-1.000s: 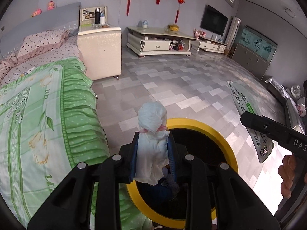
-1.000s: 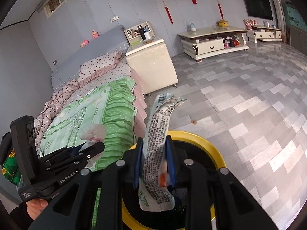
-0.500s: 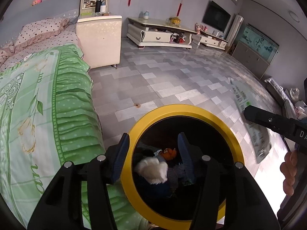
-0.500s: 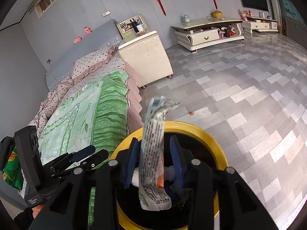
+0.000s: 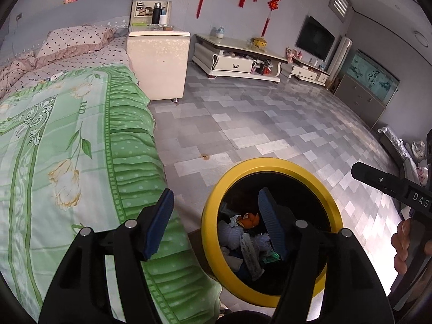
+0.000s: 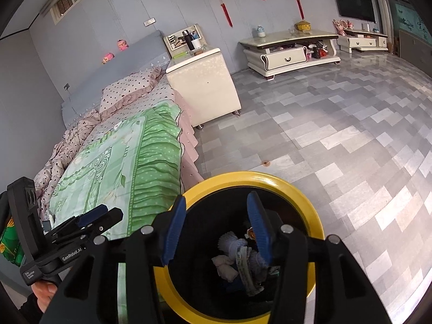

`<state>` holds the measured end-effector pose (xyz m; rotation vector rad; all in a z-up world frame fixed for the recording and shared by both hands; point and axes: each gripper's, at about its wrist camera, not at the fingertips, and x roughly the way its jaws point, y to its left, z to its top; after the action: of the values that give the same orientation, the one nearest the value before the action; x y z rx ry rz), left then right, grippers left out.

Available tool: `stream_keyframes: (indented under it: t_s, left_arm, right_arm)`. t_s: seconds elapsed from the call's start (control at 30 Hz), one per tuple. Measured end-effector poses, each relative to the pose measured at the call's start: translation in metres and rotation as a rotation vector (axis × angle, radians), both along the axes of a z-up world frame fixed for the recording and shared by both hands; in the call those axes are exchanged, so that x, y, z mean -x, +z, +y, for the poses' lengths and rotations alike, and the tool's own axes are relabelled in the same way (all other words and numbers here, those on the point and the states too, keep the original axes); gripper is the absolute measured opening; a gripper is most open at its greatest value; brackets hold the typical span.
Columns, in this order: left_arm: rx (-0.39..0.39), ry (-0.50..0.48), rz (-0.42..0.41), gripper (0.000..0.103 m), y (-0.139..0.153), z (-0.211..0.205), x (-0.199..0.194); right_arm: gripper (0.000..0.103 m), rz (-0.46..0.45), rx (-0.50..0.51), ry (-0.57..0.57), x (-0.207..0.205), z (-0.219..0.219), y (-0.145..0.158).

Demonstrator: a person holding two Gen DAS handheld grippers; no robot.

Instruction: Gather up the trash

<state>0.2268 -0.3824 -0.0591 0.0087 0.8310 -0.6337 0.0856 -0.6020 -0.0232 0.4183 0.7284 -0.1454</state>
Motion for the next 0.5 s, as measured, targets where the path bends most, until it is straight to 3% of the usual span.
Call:
stream_keyframes:
  t_s: [0.5]
  left_arm:
    - [0.002, 0.188, -0.056, 0.062, 0.026, 0.130, 0.006]
  right_arm:
    - [0.045, -0.022, 0.029, 0.167, -0.029, 0.104, 0.021]
